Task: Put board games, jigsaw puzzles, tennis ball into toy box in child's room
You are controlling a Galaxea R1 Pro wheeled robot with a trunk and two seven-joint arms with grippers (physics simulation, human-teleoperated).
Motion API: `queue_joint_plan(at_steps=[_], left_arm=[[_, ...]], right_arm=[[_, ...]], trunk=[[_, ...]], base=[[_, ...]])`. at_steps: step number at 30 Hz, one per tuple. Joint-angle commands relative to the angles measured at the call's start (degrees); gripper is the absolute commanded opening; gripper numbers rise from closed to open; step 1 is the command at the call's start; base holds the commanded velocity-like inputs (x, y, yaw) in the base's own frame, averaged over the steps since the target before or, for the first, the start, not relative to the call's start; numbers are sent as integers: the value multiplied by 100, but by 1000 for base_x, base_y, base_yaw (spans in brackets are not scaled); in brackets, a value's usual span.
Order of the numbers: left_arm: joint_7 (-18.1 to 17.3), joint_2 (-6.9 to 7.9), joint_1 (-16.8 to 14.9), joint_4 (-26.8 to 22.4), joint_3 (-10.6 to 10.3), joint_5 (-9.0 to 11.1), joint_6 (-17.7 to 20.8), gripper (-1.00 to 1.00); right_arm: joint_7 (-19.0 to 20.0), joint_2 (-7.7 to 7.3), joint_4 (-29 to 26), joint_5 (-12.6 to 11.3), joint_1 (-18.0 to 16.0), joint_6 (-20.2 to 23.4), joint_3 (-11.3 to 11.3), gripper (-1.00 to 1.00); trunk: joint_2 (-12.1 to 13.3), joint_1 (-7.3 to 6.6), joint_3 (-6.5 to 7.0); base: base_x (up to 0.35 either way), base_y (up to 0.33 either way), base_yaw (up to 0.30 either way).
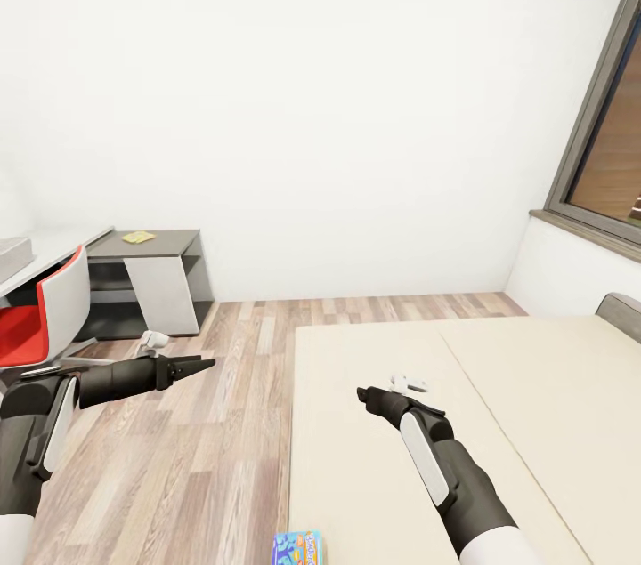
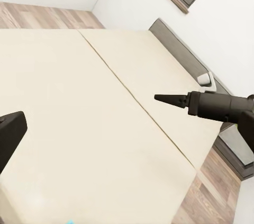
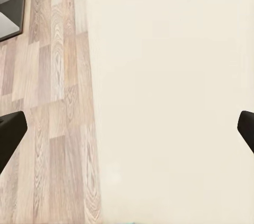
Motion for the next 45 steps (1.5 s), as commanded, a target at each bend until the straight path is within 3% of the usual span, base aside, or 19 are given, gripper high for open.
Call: queue_joint_plan(at_steps=[1, 17, 45], left_arm=[[-20, 1, -6, -1, 3, 3, 60, 100], [-19, 1, -6, -1, 3, 5, 60, 100], [-21, 1, -6, -1, -5, 3, 60, 100]], right_arm=[[-55, -3, -9, -60, -5, 15, 11, 100], [-57, -1, -13, -60, -5, 14, 10, 100], [-61, 4, 4, -60, -5, 8, 13, 100]], trunk=[[-14, 4, -14], [-14, 4, -14], [-14, 4, -14]], base=[[0, 0, 0], [0, 42, 0], [0, 252, 0]])
